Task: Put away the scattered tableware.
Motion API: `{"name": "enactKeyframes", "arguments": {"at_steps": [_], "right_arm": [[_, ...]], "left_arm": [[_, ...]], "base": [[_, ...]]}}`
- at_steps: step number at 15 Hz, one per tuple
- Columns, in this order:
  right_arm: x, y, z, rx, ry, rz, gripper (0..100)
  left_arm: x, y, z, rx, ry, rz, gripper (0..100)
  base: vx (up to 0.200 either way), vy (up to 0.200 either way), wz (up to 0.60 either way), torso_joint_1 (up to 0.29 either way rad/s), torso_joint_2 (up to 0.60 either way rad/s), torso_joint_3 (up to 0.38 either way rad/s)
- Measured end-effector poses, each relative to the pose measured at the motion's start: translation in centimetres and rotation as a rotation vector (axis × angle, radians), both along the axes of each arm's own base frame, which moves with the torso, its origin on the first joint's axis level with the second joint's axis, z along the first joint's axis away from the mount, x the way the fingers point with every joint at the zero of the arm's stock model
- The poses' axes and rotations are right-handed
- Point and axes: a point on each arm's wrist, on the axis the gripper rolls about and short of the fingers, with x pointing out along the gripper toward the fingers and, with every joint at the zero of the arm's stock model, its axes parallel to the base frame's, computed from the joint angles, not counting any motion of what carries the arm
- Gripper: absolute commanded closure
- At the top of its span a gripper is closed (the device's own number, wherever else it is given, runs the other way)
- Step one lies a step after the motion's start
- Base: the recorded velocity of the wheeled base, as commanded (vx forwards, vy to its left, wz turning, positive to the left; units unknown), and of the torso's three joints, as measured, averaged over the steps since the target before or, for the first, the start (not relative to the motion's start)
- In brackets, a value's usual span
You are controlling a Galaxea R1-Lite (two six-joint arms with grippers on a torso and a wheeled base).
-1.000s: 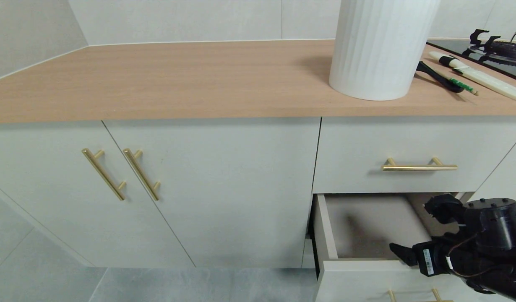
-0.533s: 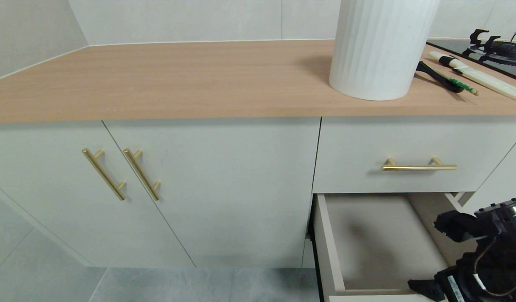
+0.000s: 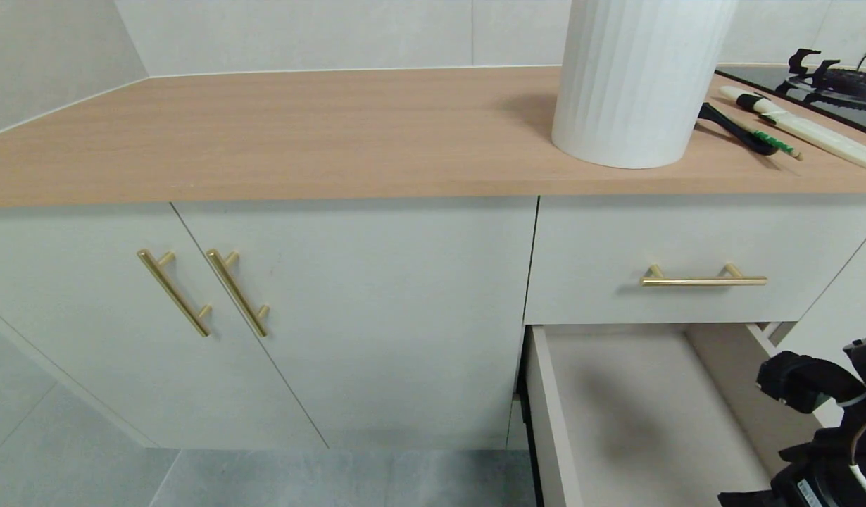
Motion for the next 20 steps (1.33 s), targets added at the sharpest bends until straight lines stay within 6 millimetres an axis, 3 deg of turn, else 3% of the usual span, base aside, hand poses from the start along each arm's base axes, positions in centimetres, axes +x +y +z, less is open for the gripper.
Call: {"name": "enactKeyframes", "arguments": {"at_steps": [3,5,9,15,20], "right_arm": [[-0.2,0.0,2.5,0.142,-0.048,-0.088,0],[-1.5,-0.4,4.2,0.16,-0.049,-0.091,0],[-3.2,-1.1,7.0,0.227,-0.216,-0.075,0],[-4.0,-1.5,7.5,0.23,-0.279,-0.066,0],[-4.2,-1.5,7.4,0.227,-0.283,-0.062,0]], "left_arm": [[0.0,0.0,0.0,0.0,0.0,0.0,0],[0.0,0.0,0.0,0.0,0.0,0.0,0],[0.0,0.0,0.0,0.0,0.0,0.0,0],[0.0,0.0,0.0,0.0,0.0,0.0,0],[0.0,0.0,0.0,0.0,0.0,0.0,0]], "base": [[0.0,0.0,0.0,0.0,0.0,0.0],[0.0,0.0,0.0,0.0,0.0,0.0],[0.0,0.0,0.0,0.0,0.0,0.0],[0.0,0.0,0.0,0.013,-0.03,-0.014],[0.0,0.0,0.0,0.16,-0.28,-0.239]]}}
